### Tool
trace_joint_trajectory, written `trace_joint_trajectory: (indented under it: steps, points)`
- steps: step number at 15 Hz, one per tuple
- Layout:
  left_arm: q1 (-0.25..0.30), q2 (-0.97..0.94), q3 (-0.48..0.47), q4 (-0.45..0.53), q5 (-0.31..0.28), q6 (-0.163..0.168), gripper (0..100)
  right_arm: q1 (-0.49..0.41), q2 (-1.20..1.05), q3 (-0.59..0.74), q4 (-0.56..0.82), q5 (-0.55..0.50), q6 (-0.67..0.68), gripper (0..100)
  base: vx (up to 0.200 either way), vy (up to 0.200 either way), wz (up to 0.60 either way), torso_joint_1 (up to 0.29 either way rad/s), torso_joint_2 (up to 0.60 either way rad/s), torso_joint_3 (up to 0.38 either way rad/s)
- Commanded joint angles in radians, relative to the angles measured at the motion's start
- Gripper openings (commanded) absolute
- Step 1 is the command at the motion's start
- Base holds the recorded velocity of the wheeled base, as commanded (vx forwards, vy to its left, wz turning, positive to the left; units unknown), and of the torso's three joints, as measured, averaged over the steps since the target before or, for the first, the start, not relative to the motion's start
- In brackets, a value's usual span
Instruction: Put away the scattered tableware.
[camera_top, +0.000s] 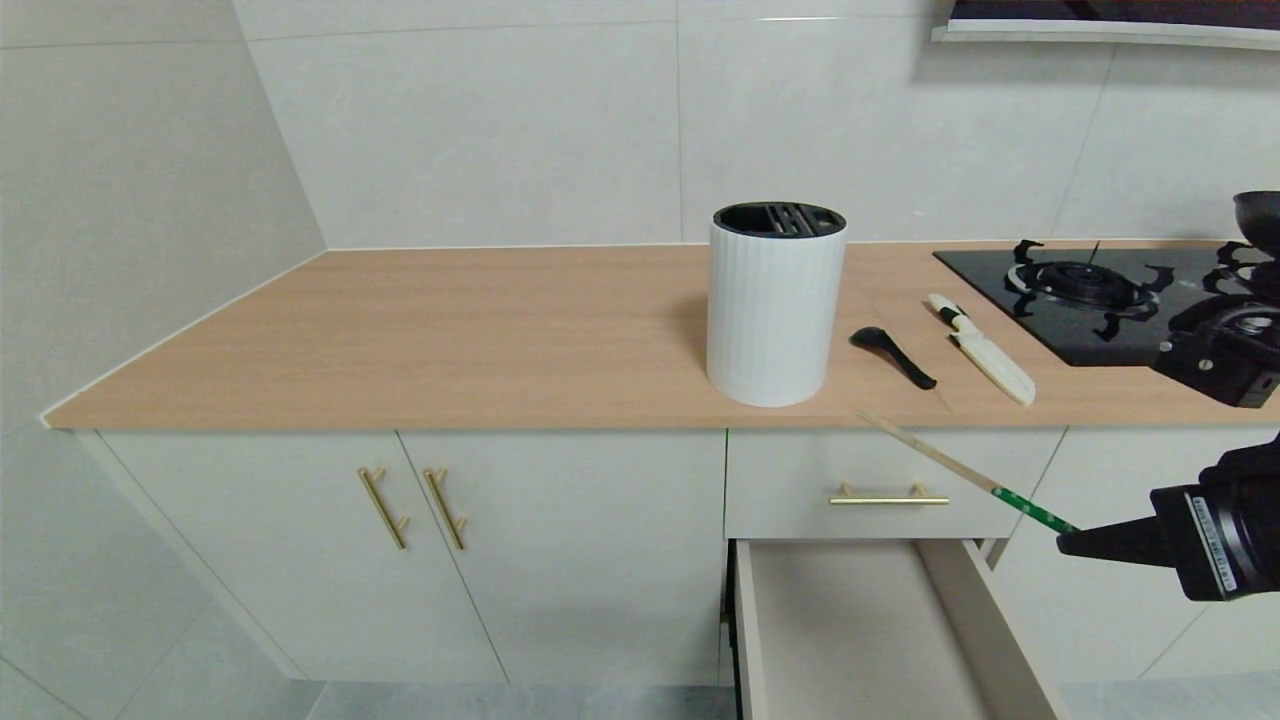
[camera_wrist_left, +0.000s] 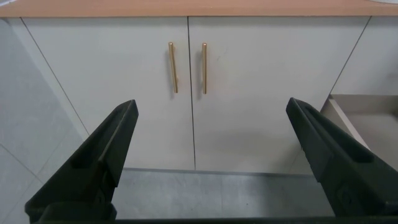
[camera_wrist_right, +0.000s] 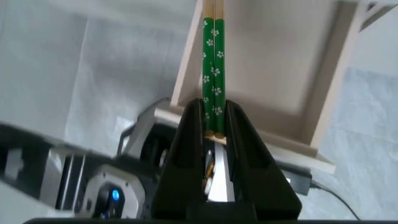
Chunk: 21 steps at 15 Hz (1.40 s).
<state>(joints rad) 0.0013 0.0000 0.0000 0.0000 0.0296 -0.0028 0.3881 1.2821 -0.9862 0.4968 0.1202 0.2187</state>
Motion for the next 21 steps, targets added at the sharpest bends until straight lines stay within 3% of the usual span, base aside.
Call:
trace_joint_trajectory:
  steps: [1, 7, 15, 21]
  points:
    - [0.000, 0.000, 0.000, 0.000, 0.001, 0.000, 100, 0.040, 0.005, 0.021, 0.000, -0.001, -0.001, 0, 0.000, 0.000, 0.00, 0.000, 0.00, 0.000]
    - [0.000, 0.000, 0.000, 0.000, 0.001, 0.000, 100, 0.101, 0.045, 0.060, -0.007, -0.002, -0.002, 0, 0.000, 0.000, 0.00, 0.000, 0.00, 0.000]
    - [0.000, 0.000, 0.000, 0.000, 0.001, 0.000, 100, 0.110, 0.121, 0.077, -0.014, -0.004, -0.002, 0, 0.000, 0.000, 0.00, -0.004, 0.01, 0.008]
    - [0.000, 0.000, 0.000, 0.000, 0.000, 0.000, 100, 0.117, 0.144, 0.080, -0.014, -0.005, -0.002, 0, 0.000, 0.000, 0.00, -0.160, 0.40, 0.237]
